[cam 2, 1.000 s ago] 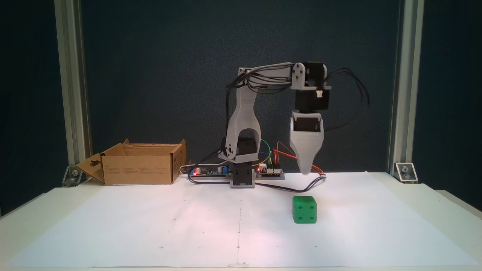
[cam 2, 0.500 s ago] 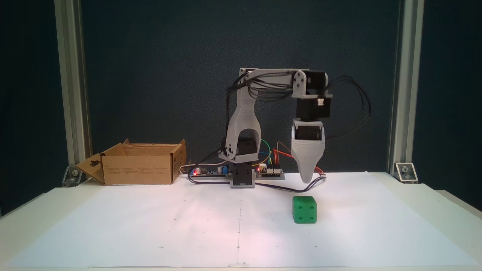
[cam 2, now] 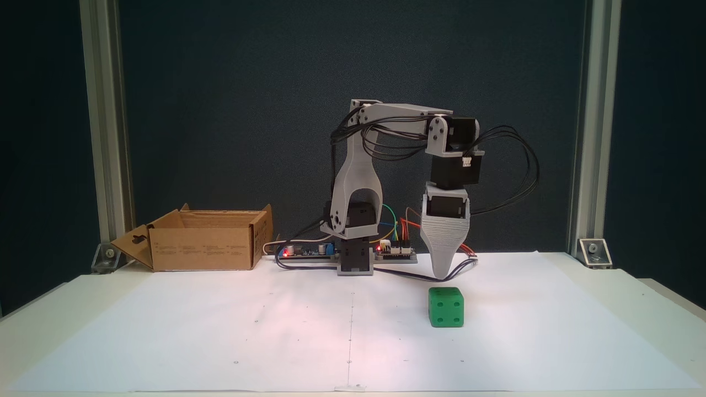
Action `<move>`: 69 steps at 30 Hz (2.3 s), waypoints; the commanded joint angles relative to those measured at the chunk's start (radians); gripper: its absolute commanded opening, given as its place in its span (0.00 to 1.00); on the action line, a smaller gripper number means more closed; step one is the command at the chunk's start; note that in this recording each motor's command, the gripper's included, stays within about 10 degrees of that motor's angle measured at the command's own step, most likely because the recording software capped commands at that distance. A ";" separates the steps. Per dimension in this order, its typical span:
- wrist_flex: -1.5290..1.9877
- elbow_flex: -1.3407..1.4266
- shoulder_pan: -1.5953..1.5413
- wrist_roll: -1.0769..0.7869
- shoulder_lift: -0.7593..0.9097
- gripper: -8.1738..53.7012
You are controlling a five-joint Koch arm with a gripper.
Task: Grasp a green dice and put it in the bin.
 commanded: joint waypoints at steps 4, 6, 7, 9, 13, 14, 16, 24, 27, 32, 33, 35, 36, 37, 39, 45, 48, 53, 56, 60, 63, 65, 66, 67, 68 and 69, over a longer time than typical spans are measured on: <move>0.000 -0.012 0.008 0.089 0.003 0.83; 0.002 -0.012 0.012 0.089 0.003 0.83; 0.006 -0.012 0.017 0.089 0.003 0.84; 0.015 -0.008 0.031 0.089 0.003 0.85; 0.043 0.002 0.051 0.089 0.003 0.86; 0.052 0.003 0.060 0.087 0.002 0.86; 0.058 0.003 0.077 0.086 0.003 0.86; 0.055 0.005 0.133 0.083 0.003 0.85; -0.008 0.005 0.120 0.083 0.005 0.84; -0.060 0.005 0.086 0.077 0.005 0.84; -0.071 0.005 0.084 0.078 0.005 0.84; -0.075 0.006 0.083 0.077 0.005 0.84; -0.074 0.008 0.083 0.077 0.005 0.84; -0.074 0.012 0.083 0.077 0.005 0.84; -0.075 0.021 0.081 0.077 0.005 0.84; -0.087 0.061 0.071 0.075 0.005 0.84; -0.106 0.086 0.057 0.077 0.006 0.84; -0.133 0.106 0.023 0.077 0.006 0.84; -0.153 0.120 0.014 0.077 0.006 0.84; -0.199 0.137 0.009 0.077 0.005 0.83; -0.236 0.149 0.009 0.077 -0.002 0.83; -0.247 0.152 0.009 0.077 -0.003 0.83; -0.253 0.152 0.009 0.077 -0.003 0.83; -0.264 0.152 0.009 0.077 -0.008 0.83; -0.275 0.155 0.009 0.077 -0.015 0.83; -0.282 0.155 0.011 0.077 -0.026 0.83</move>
